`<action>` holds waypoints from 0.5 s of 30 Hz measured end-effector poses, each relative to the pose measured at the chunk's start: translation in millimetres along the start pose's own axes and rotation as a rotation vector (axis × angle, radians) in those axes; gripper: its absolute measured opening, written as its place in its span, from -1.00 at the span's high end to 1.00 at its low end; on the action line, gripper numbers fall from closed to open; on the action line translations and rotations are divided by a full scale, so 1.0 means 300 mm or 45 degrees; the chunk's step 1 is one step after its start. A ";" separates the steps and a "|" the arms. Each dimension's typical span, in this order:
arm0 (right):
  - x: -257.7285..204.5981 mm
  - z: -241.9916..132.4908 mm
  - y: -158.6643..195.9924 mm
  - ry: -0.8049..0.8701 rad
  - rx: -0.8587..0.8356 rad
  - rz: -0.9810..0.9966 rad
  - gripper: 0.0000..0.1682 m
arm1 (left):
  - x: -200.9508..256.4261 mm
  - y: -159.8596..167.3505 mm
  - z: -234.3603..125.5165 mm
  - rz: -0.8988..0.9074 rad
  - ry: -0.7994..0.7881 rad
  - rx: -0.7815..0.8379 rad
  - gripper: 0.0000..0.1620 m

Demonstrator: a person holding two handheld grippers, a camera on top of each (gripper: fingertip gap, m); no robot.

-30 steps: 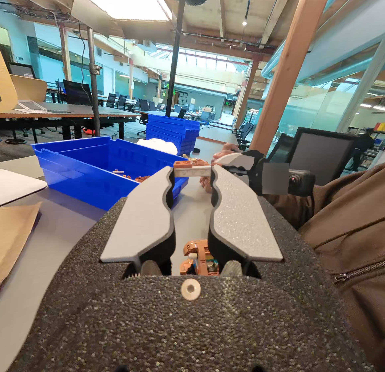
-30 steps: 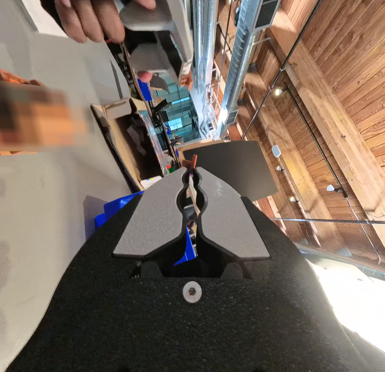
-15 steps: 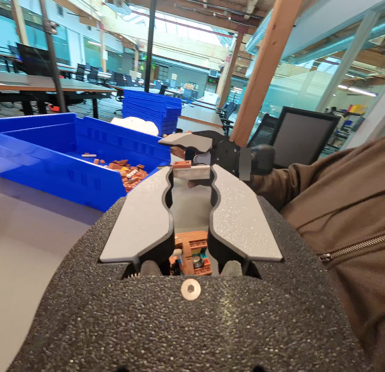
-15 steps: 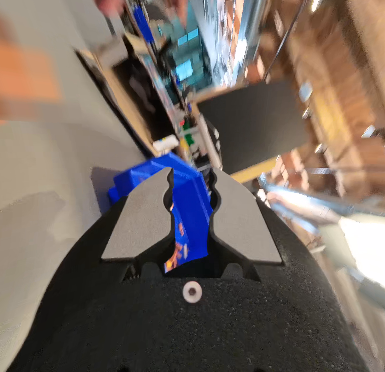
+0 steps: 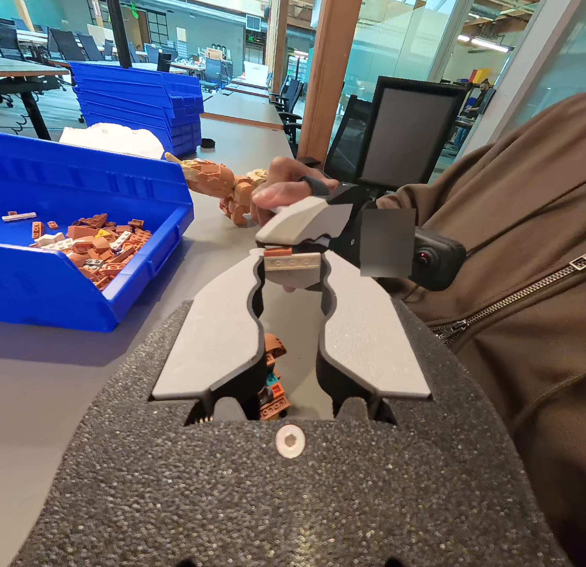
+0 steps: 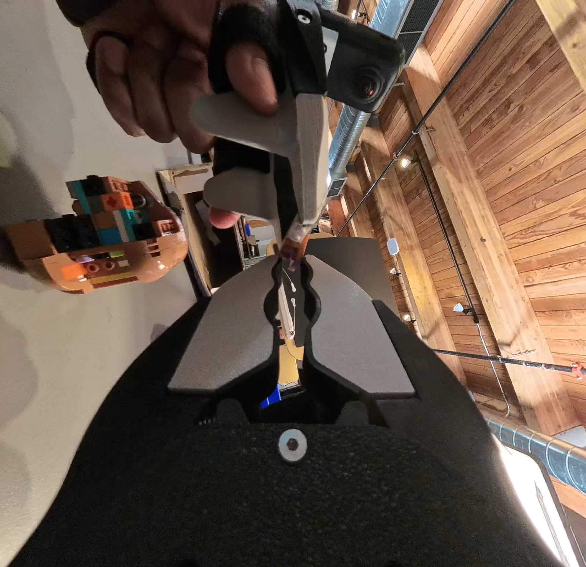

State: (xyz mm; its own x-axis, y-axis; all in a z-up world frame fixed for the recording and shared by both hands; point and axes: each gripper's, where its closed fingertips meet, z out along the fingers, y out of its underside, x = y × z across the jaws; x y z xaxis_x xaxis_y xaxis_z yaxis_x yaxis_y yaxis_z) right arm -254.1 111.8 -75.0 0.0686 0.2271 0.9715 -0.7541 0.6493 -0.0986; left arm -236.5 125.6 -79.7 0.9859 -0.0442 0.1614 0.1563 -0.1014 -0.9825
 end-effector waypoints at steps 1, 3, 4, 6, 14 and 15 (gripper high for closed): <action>-0.001 -0.002 -0.002 -0.009 0.004 0.001 0.94 | 0.002 0.000 -0.001 0.007 0.000 -0.002 0.59; 0.004 -0.007 -0.004 -0.015 0.007 0.024 0.95 | 0.007 -0.003 -0.002 0.023 0.003 -0.004 0.59; 0.005 -0.010 -0.005 -0.022 0.003 0.032 0.96 | 0.009 -0.002 -0.002 0.029 0.003 -0.012 0.59; 0.003 -0.014 -0.008 -0.031 0.004 0.033 0.96 | 0.014 0.004 -0.001 0.032 0.013 -0.027 0.59; -0.003 -0.043 0.014 -0.062 -0.026 0.058 0.98 | 0.018 0.016 -0.007 0.010 0.045 -0.049 0.61; 0.000 -0.054 0.033 -0.053 -0.042 0.075 0.98 | 0.009 -0.012 -0.032 0.010 0.029 0.022 0.89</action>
State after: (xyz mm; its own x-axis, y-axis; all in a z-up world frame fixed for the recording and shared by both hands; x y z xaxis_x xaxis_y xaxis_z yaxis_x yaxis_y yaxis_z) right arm -250.9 130.1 -79.4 -0.0028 0.2356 0.9718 -0.7341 0.6594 -0.1620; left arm -235.1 116.4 -74.7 0.9856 -0.0676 0.1553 0.1495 -0.0834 -0.9852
